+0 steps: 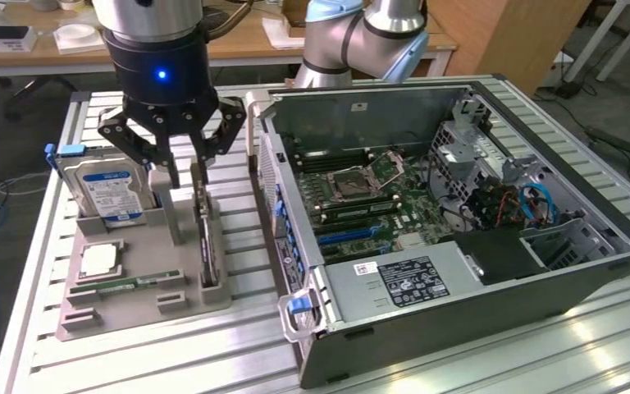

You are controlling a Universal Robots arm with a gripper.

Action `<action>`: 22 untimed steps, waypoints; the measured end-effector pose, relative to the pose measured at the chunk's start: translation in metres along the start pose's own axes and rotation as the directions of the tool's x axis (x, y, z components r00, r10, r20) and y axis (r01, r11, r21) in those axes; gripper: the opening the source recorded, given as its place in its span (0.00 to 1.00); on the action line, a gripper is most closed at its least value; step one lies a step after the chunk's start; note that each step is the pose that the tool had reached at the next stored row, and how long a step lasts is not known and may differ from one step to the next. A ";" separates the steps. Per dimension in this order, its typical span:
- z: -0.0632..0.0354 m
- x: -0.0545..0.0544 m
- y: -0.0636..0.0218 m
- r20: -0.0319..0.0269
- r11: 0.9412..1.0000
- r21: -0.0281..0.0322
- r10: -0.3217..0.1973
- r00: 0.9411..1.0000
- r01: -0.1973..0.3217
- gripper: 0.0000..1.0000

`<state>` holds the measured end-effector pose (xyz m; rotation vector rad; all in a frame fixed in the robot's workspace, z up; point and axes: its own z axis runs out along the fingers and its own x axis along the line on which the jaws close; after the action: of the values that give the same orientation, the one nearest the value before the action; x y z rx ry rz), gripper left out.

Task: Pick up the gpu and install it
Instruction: 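Pick up the gpu and move the gpu toward the slot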

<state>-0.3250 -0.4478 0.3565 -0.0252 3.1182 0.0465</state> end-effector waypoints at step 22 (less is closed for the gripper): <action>0.0158 0.000 -0.0024 0.000 1.000 0.000 0.000 1.000 0.000 0.37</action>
<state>-0.3249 -0.4497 0.3406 -0.0253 3.1181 0.0466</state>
